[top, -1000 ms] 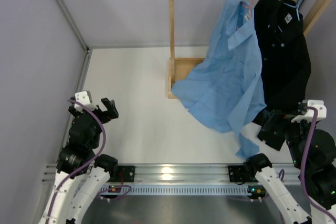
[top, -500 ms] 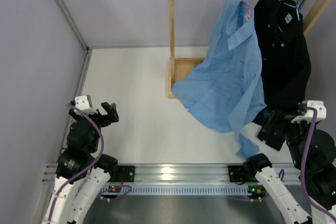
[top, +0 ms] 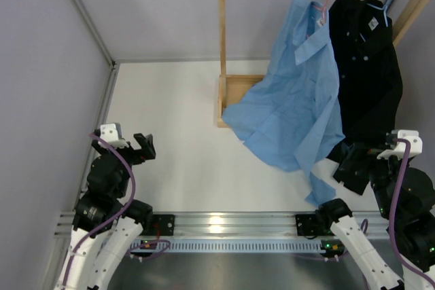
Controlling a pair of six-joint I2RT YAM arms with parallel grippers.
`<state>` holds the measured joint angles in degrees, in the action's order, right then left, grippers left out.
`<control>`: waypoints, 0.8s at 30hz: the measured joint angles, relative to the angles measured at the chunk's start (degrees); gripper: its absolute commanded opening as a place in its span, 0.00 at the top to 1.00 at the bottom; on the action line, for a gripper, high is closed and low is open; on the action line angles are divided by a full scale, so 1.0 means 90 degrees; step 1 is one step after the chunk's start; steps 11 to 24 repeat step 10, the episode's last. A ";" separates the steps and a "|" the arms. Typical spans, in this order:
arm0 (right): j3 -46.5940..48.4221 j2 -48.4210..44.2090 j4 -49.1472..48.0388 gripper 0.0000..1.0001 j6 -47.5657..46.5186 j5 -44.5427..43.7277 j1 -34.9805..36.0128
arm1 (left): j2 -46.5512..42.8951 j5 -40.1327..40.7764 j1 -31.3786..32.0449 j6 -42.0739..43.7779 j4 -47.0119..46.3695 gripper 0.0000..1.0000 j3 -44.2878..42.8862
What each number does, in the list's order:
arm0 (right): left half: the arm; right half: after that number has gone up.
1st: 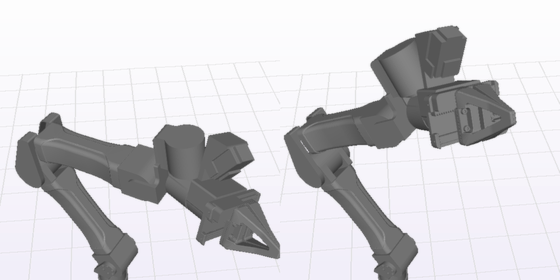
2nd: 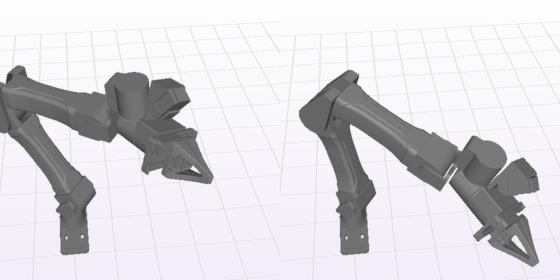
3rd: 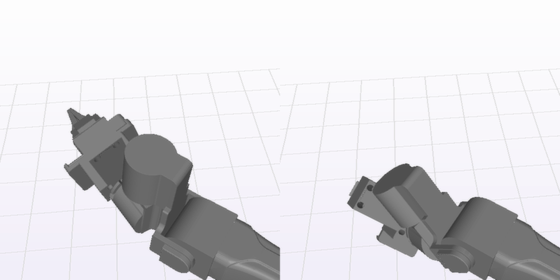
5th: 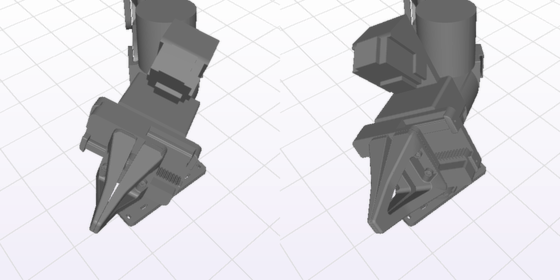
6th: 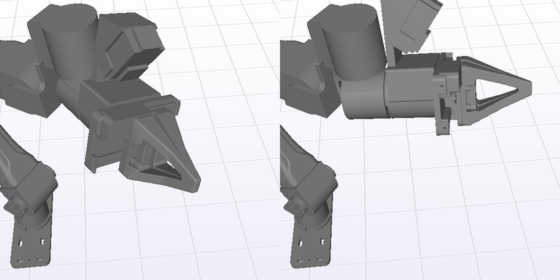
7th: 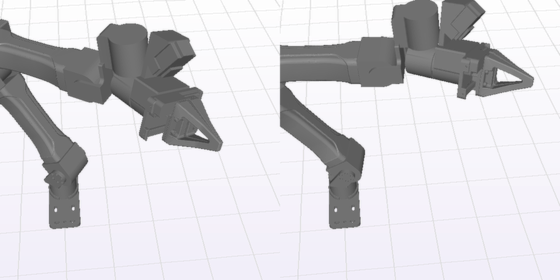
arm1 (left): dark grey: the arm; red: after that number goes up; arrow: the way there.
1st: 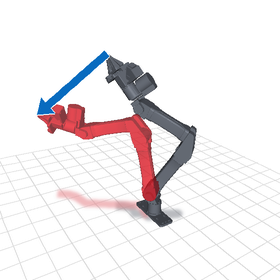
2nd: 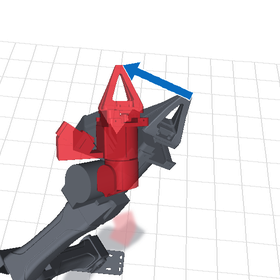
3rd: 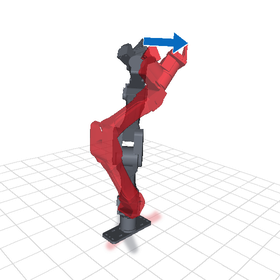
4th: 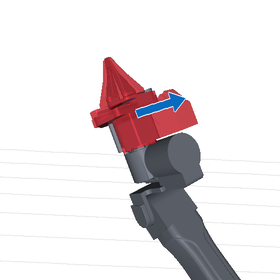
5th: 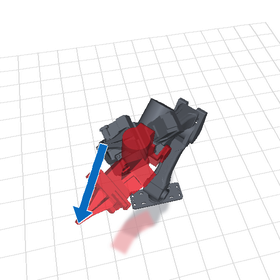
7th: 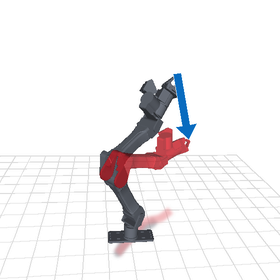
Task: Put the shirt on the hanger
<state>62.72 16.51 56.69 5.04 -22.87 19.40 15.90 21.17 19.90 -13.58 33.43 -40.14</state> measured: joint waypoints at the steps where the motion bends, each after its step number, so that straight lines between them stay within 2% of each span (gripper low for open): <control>1: 0.0000 0.0000 0.0000 0.00 0.0000 0.0000 0.0000 | 0.0000 -0.0022 0.0000 0.0000 -0.0002 0.02 0.0000; 24: -0.0002 0.0000 -0.0002 0.01 -0.0010 0.0000 0.0000 | 0.0000 -0.0090 0.0000 0.0005 -0.0002 0.02 0.0017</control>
